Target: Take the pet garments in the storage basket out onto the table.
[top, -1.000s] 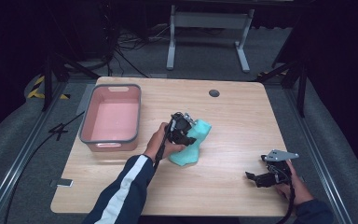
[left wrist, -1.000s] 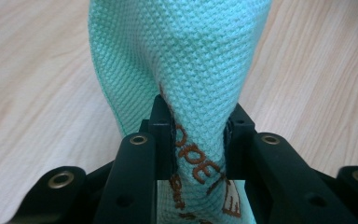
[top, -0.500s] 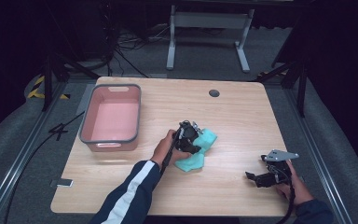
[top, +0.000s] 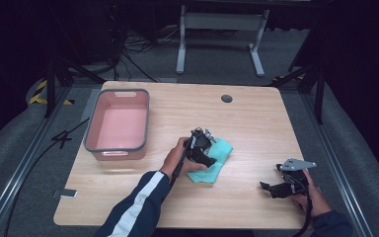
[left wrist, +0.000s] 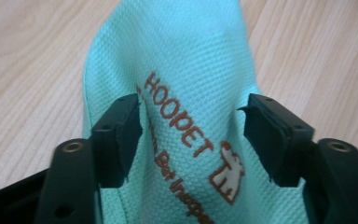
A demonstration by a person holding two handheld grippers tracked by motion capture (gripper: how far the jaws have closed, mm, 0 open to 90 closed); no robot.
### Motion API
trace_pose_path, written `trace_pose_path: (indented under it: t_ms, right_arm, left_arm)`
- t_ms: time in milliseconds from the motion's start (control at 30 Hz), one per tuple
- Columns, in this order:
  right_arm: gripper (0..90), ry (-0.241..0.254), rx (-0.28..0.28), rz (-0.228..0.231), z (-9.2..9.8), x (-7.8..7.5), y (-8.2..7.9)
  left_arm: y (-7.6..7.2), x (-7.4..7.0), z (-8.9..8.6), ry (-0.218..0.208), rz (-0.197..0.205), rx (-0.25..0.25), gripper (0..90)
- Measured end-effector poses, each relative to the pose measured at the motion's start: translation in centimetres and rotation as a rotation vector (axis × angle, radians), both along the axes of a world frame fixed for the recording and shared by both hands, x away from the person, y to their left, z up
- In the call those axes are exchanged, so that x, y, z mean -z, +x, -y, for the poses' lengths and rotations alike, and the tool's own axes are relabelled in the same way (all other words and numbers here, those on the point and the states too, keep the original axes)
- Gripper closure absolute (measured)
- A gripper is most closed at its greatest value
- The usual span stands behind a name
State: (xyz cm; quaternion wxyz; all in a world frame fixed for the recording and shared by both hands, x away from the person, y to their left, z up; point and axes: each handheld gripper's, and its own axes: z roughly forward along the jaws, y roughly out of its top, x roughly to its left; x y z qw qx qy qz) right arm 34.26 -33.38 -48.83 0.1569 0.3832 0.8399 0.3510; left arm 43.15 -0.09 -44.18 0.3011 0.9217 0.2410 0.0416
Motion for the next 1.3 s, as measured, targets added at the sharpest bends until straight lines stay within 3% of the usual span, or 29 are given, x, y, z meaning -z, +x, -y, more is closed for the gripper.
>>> trace_pose_path:
  t_ms: [333, 600, 767, 967, 1100, 1300]
  right_arm:
    - [0.6, 0.0, 0.0, 0.0, 0.0, 0.0, 0.0]
    - [0.6, 0.0, 0.0, 0.0, 0.0, 0.0, 0.0]
    - [0.6, 0.0, 0.0, 0.0, 0.0, 0.0, 0.0]
    - [0.6, 0.0, 0.0, 0.0, 0.0, 0.0, 0.0]
    - [0.6, 0.0, 0.0, 0.0, 0.0, 0.0, 0.0]
    - [0.6, 0.0, 0.0, 0.0, 0.0, 0.0, 0.0]
  left_arm:
    - [-0.5, -1.2, -0.3, -0.008, 0.031, 0.022, 31.9]
    - [-0.8, -2.1, -1.0, -0.005, 0.038, 0.069, 27.5]
    - [-1.1, -2.5, -1.5, 0.019, 0.061, 0.073, 22.4]
    - [-1.7, -3.3, -2.0, 0.03, 0.093, 0.09, 24.2]
    - [-2.3, -3.7, -2.3, 0.066, 0.117, 0.1, 24.4]
    - [-2.7, -3.9, -2.8, 0.081, 0.128, 0.107, 25.9]
